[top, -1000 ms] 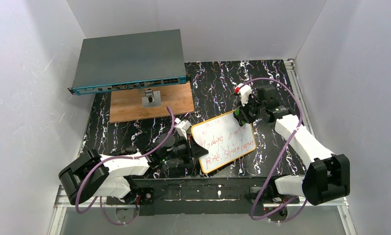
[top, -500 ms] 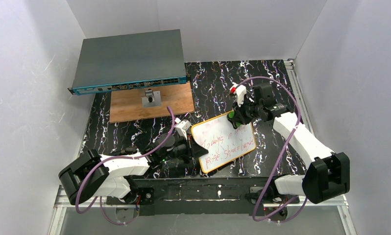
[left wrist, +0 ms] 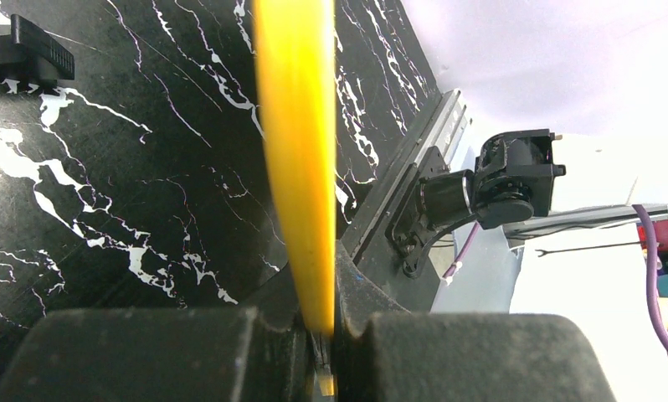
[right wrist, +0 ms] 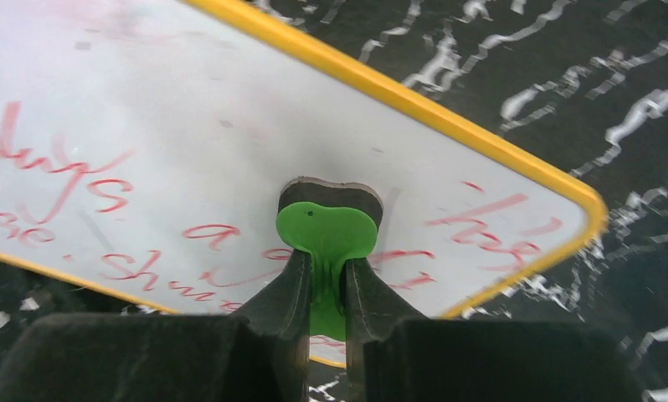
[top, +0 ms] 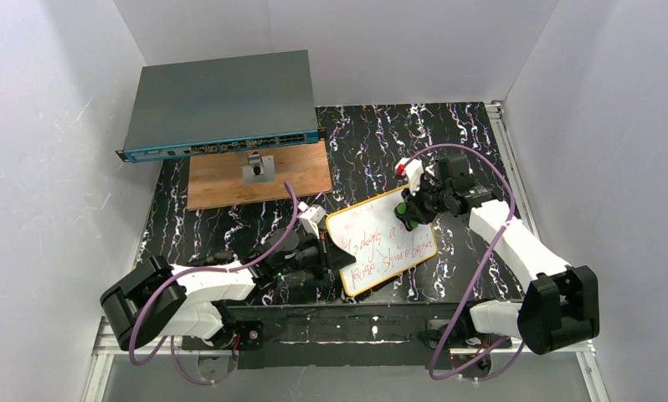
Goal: Erase the whiteboard
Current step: Erase the whiteboard at the center of the board.
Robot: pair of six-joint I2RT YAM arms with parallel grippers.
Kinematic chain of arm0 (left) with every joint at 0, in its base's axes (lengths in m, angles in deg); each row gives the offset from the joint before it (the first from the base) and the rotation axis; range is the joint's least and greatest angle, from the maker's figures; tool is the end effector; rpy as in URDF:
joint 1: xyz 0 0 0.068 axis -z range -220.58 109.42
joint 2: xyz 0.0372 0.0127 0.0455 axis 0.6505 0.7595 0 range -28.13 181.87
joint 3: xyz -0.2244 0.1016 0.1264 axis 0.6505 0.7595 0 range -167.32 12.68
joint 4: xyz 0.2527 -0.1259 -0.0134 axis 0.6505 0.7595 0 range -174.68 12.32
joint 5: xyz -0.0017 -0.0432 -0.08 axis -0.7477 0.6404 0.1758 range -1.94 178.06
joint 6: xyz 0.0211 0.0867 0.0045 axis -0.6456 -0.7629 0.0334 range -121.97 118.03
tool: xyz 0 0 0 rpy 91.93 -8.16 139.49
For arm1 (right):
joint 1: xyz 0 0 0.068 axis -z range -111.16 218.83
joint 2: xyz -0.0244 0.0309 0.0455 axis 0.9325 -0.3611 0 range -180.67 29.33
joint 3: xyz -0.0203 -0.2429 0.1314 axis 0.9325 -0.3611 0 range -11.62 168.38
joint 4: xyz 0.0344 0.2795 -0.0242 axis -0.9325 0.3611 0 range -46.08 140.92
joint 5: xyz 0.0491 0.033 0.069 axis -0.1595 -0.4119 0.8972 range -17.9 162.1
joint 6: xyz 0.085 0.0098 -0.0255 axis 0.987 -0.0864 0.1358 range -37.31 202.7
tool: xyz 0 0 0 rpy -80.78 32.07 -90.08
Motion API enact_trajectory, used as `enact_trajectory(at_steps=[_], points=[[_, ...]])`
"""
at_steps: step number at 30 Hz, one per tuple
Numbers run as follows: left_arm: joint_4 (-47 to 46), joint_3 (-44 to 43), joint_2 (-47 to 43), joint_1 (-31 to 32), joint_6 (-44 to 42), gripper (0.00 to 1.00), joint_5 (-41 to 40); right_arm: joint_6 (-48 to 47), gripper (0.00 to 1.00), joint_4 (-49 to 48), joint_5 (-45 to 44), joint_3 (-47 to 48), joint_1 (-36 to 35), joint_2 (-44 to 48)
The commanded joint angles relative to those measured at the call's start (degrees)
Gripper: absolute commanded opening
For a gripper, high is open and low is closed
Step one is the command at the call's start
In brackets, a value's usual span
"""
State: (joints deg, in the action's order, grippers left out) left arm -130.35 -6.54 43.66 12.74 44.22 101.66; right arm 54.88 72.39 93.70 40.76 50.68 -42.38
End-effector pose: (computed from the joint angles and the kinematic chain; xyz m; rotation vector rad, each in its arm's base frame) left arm 0.1622 -0.2492 0.1740 0.3217 1.9013 -1.4450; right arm 0.2831 0.1238 0.2267 -1.0789 2.0999 0.3711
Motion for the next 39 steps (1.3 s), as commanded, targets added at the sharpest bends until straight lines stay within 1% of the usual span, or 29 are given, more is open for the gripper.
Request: enact_trajectory(at_steps=[1,3,5,8,11,14,16,20,23,25,27,30,32,35,37,39], points=[[-6.01,-0.89,-1.65,1.00,-4.93,0.00,5.25,0.28,0.01,2.11,9.83,1.41,-2.59,0.16],[-5.87,-0.75,-1.80,1.00,-4.92,0.00,5.14,4.15,0.01,0.21,6.94,4.05,-2.40,-0.61],[-5.63,-0.77,-2.10,1.00,-4.96,0.00,5.12,7.74,0.01,-2.22,1.79,6.11,-1.40,-1.92],[-5.42,-0.82,-2.30,1.00,-4.93,0.00,5.03,10.19,0.01,-3.62,-5.40,7.99,1.22,-4.35],[-5.25,-0.74,-2.55,1.00,-5.02,0.00,4.99,9.91,0.01,-4.44,-8.81,6.68,3.29,-4.94],[-5.37,-0.56,-2.70,1.00,-5.05,0.00,4.98,6.12,0.01,-3.10,-10.47,4.93,3.39,-5.00],[-5.31,-0.55,-2.80,1.00,-5.07,0.00,5.03,3.82,0.01,-0.58,-9.07,4.03,3.39,-5.20],[-5.52,-0.55,-2.58,1.00,-5.21,0.00,5.02,-2.05,0.01,6.15,2.74,2.60,2.23,-4.51],[-5.94,-0.55,-2.08,1.00,-5.13,0.00,5.10,-4.07,0.01,7.25,7.90,1.66,-1.04,-2.28],[-6.05,-0.60,-1.99,1.00,-5.01,0.00,5.18,-2.16,0.01,6.01,9.28,3.17,-1.63,-1.62],[-5.78,-0.60,-2.09,1.00,-5.03,0.00,5.20,1.57,0.01,3.73,6.35,6.00,-1.51,-2.30],[-5.41,-0.80,-2.34,1.00,-5.14,0.00,5.16,6.64,0.01,0.79,-1.69,9.84,-0.11,-4.66],[-5.48,-0.81,-2.36,1.00,-5.10,0.00,5.20,8.28,0.01,-0.33,-5.97,11.14,1.37,-6.02],[-5.24,-0.73,-2.71,1.00,-5.10,0.00,5.18,8.54,0.01,-2.25,-10.11,9.79,3.03,-6.23],[-5.15,-0.63,-2.97,1.00,-5.21,0.00,5.20,6.39,0.01,-3.06,-12.34,7.76,3.21,-5.73],[-4.95,-0.64,-3.20,1.00,-5.36,0.00,5.28,3.98,0.01,-1.80,-12.46,6.09,3.21,-5.41]])
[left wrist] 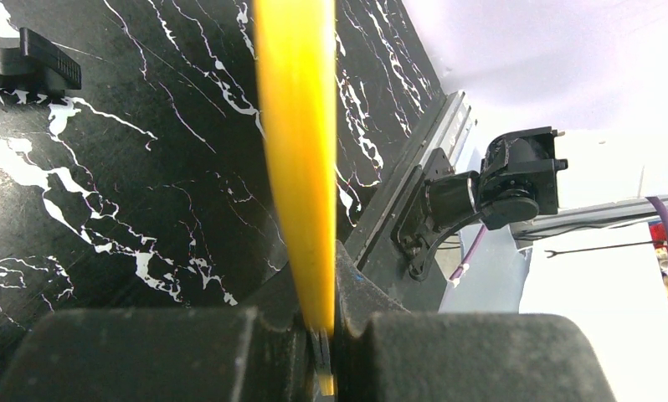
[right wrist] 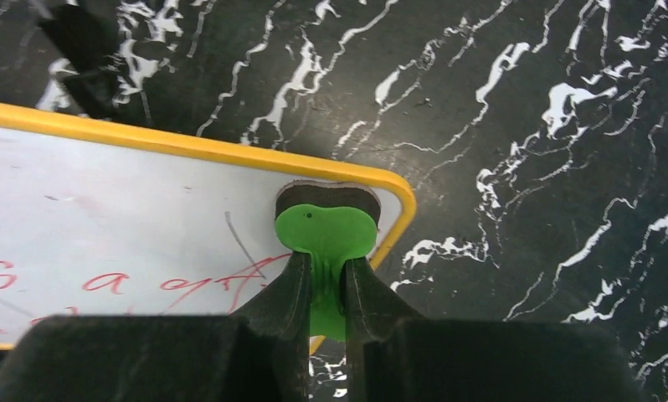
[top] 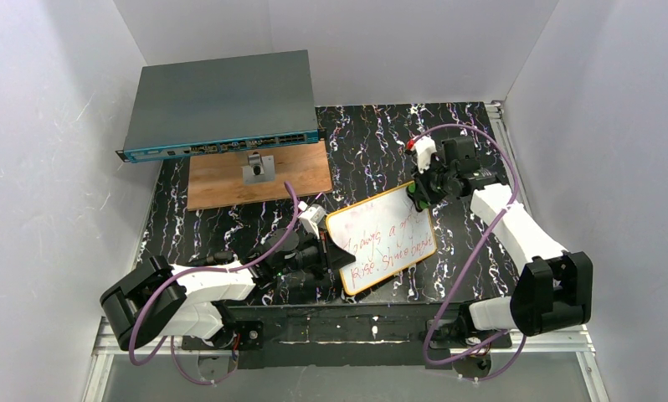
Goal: Erase the whiteboard
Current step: Erase the whiteboard at the center of the board.
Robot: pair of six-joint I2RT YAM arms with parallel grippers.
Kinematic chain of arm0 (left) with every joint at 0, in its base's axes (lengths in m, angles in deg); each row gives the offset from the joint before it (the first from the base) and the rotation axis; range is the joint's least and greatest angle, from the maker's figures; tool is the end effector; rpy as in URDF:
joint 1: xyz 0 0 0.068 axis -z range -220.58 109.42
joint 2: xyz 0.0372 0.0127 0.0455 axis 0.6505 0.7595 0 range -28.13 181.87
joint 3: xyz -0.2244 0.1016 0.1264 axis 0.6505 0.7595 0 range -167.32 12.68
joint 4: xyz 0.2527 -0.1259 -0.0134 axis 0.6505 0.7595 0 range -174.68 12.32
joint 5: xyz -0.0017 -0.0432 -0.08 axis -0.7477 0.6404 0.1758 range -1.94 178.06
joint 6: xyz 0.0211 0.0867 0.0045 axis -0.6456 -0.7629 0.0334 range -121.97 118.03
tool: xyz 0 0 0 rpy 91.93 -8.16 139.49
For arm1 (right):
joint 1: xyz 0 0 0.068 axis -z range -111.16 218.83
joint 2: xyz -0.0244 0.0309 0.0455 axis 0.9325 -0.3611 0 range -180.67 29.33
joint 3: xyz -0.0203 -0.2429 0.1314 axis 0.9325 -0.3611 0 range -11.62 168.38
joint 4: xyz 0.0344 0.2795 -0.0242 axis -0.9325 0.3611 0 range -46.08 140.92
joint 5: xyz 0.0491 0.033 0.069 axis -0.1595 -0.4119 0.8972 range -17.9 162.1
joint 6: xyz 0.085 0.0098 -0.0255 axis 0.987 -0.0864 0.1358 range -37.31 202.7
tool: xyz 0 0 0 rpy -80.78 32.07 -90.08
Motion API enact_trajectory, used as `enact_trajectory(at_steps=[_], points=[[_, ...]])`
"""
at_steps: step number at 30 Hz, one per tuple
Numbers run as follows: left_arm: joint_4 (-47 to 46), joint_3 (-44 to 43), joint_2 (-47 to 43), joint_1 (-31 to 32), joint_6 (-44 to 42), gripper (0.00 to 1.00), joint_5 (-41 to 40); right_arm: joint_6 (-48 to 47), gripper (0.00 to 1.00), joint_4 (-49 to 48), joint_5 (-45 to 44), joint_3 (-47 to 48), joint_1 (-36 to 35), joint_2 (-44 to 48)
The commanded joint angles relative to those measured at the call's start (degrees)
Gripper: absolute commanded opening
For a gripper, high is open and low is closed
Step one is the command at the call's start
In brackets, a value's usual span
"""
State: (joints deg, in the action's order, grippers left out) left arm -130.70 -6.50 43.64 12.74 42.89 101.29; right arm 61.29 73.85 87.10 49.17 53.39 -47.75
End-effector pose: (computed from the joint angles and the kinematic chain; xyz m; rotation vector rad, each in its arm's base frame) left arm 0.1626 -0.2490 0.1748 0.3369 1.8846 -1.4276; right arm 0.3203 0.1100 0.2486 -0.8622 2.1942 0.2604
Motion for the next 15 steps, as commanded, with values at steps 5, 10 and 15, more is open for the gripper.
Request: enact_trajectory(at_steps=[5,10,15], points=[[-4.08,-0.67,-3.57,1.00,-4.59,0.00,5.57,-8.65,0.01,2.16,4.19,-7.11,-0.34,2.85],[-4.44,-0.94,-2.87,1.00,-4.46,0.00,6.17,-8.73,0.01,3.43,11.77,-6.23,-1.87,4.46],[-3.75,-1.29,-2.98,1.00,-4.48,0.00,6.45,-1.34,0.01,-0.82,5.39,0.81,-1.67,2.05]])
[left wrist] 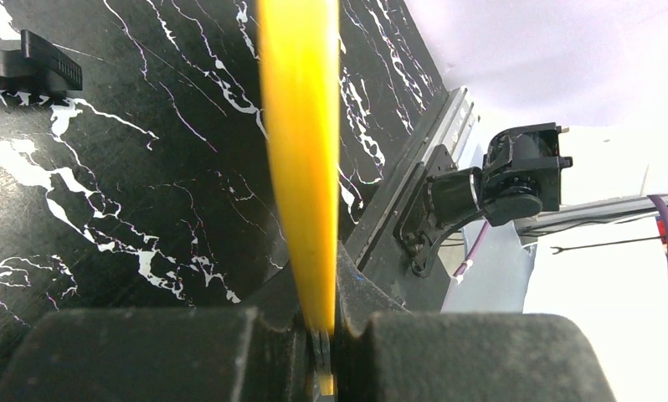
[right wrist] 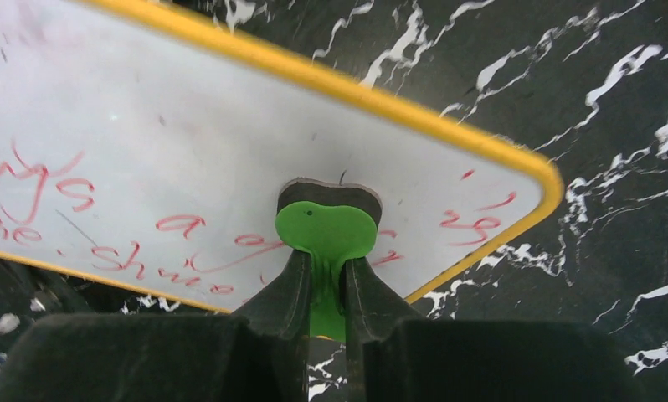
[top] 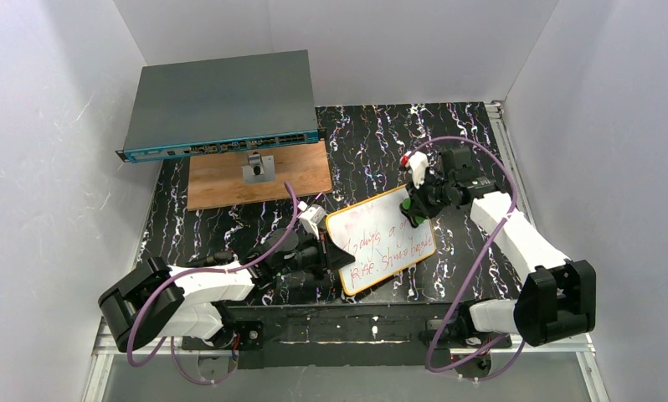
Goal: Erase the whiteboard
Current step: Erase the whiteboard at the center of the board.
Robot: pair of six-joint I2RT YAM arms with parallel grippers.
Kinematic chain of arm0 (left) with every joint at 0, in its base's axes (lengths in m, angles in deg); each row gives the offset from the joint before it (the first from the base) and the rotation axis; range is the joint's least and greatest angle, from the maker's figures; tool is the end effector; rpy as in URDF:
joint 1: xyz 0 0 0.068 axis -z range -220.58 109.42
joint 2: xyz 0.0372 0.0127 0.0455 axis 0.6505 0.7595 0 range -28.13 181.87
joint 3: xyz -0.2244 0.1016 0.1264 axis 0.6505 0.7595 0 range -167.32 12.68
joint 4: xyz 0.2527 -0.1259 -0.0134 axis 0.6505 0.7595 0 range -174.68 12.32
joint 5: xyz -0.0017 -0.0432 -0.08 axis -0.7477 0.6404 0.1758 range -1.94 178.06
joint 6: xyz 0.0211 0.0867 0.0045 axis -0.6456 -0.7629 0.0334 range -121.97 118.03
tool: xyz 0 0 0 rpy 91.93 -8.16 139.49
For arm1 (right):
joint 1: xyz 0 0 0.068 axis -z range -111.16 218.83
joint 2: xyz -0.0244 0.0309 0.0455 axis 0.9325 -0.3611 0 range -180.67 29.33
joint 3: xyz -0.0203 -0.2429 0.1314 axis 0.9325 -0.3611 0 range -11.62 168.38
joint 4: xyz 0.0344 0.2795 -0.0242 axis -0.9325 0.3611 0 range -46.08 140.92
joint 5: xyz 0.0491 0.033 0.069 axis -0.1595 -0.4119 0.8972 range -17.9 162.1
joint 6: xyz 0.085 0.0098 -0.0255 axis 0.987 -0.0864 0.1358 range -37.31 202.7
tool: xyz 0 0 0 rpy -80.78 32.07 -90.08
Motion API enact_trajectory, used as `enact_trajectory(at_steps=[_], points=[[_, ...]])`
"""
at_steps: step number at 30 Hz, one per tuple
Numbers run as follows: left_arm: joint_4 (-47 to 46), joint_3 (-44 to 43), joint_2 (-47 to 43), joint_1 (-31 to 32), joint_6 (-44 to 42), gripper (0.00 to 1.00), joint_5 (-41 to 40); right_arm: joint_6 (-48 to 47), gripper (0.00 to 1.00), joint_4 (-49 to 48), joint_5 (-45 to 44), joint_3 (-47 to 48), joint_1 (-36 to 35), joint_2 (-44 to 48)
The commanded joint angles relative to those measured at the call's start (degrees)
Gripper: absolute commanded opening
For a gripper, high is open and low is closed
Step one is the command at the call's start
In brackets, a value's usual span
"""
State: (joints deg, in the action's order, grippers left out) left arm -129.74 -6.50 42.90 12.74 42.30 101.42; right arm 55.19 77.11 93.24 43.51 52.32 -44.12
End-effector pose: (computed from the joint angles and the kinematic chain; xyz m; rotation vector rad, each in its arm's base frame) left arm 0.1618 -0.2482 0.1758 0.3482 1.8847 -1.4207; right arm 0.2877 0.1154 0.2275 -1.0517 2.1816 0.3681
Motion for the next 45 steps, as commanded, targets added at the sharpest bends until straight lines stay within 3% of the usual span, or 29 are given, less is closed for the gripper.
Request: enact_trajectory(at_steps=[1,5,11,13,17,21,28,35,40,45], points=[[-4.65,-1.30,-2.33,1.00,-3.85,0.00,6.32,5.86,0.01,-4.51,-2.89,7.84,-0.36,-2.62],[-4.75,-1.26,-2.42,1.00,-3.86,0.00,6.40,6.81,0.01,-5.56,-8.60,8.91,1.48,-5.71],[-5.62,-0.95,-2.25,1.00,-3.81,0.00,6.80,2.74,0.01,-6.53,-14.13,2.33,2.19,-5.04],[-5.65,-0.86,-2.26,1.00,-3.84,0.00,6.76,0.60,0.01,-4.73,-12.49,0.04,2.19,-4.63],[-5.70,-0.95,-2.27,1.00,-4.11,0.00,6.85,-4.66,0.01,1.16,1.45,-1.33,1.53,-2.68],[-5.92,-1.04,-1.85,1.00,-3.92,0.00,7.02,-2.74,0.01,0.93,6.88,0.99,1.22,-1.42],[-5.83,-1.05,-1.85,1.00,-3.61,0.00,7.03,5.69,0.01,-2.38,-3.70,10.43,2.67,-6.65],[-5.92,-1.20,-2.10,1.00,-3.68,0.00,7.19,2.97,0.01,-2.79,-9.31,5.43,5.53,-7.64],[-6.05,-1.30,-1.85,1.00,-3.84,0.00,7.38,-3.51,0.01,1.60,-2.88,-0.06,5.19,-6.17],[-6.70,-1.51,-0.98,1.00,-3.61,0.00,7.71,-4.06,0.01,2.66,1.83,1.16,4.38,-4.69]])
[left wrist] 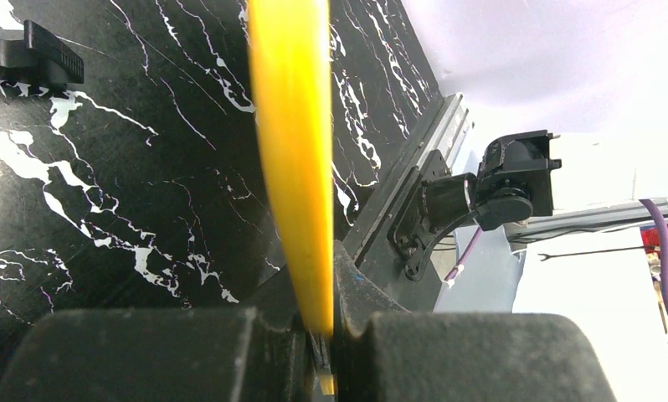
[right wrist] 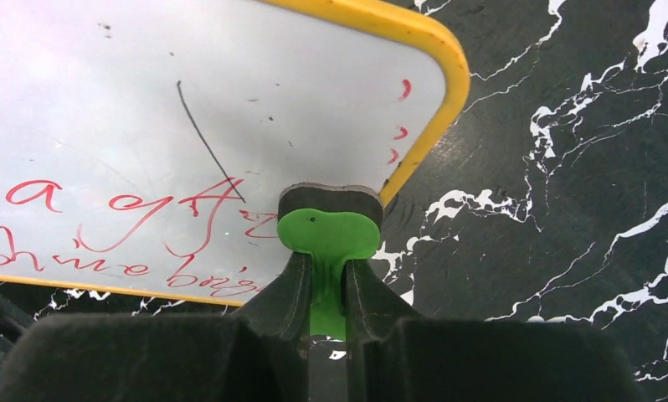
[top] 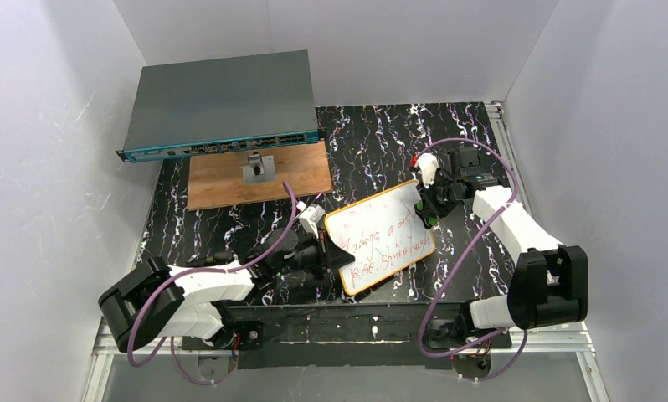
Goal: Erase the whiteboard
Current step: Erase the whiteboard at the center of the board.
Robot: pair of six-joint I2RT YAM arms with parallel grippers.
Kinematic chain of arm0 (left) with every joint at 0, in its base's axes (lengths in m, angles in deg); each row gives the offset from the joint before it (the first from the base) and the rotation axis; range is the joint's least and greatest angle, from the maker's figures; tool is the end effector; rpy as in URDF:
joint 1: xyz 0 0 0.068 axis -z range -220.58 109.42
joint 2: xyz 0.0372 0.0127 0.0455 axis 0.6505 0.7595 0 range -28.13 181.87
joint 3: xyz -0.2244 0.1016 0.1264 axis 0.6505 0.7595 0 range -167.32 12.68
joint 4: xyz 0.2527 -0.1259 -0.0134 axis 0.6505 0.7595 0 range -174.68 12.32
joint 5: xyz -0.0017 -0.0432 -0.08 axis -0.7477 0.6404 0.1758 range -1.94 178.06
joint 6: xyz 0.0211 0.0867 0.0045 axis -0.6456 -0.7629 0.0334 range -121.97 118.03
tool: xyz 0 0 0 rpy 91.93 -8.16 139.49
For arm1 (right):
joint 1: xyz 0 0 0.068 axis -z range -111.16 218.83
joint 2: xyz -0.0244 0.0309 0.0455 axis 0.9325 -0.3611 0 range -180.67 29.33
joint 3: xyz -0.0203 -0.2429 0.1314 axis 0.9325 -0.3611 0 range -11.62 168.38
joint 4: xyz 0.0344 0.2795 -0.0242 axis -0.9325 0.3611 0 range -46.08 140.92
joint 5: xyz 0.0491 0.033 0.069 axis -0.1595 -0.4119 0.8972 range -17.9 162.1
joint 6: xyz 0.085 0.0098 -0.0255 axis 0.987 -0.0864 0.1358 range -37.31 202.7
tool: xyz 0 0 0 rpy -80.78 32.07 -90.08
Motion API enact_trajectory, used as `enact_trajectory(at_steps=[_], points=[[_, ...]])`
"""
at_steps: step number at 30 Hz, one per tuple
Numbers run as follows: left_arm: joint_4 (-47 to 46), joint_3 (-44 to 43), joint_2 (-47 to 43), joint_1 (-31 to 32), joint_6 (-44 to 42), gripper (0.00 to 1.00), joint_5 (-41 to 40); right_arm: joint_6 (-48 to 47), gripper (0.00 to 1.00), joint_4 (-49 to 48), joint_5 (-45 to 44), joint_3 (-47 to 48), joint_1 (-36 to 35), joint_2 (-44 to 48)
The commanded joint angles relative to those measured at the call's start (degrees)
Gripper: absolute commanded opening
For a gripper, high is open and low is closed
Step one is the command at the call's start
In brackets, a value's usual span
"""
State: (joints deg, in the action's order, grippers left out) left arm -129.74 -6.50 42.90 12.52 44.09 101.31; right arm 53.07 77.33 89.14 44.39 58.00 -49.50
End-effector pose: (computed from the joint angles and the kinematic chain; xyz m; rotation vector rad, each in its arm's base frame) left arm 0.1629 -0.2475 0.1758 0.3145 1.8971 -1.4373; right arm 0.3112 0.0834 0.2035 -0.9726 2.3100 0.2460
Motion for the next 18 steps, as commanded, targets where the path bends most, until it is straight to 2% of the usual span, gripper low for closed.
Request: enact_trajectory(at_steps=[1,10,14,18], points=[[-6.70,-1.61,-0.89,1.21,-5.36,0.00,7.91,-0.62,0.01,1.81,6.02,1.53,-1.30,0.58],[-6.15,-1.47,-1.31,1.24,-5.35,0.00,7.83,7.96,0.01,0.49,0.79,15.05,-0.26,-5.99],[-6.51,-1.39,-1.26,1.21,-5.28,0.00,8.01,7.76,0.01,0.44,-1.34,14.34,0.19,-6.69],[-6.12,-1.31,-1.65,1.21,-5.53,0.00,8.01,3.89,0.01,1.51,-3.70,9.60,0.27,-5.92]])
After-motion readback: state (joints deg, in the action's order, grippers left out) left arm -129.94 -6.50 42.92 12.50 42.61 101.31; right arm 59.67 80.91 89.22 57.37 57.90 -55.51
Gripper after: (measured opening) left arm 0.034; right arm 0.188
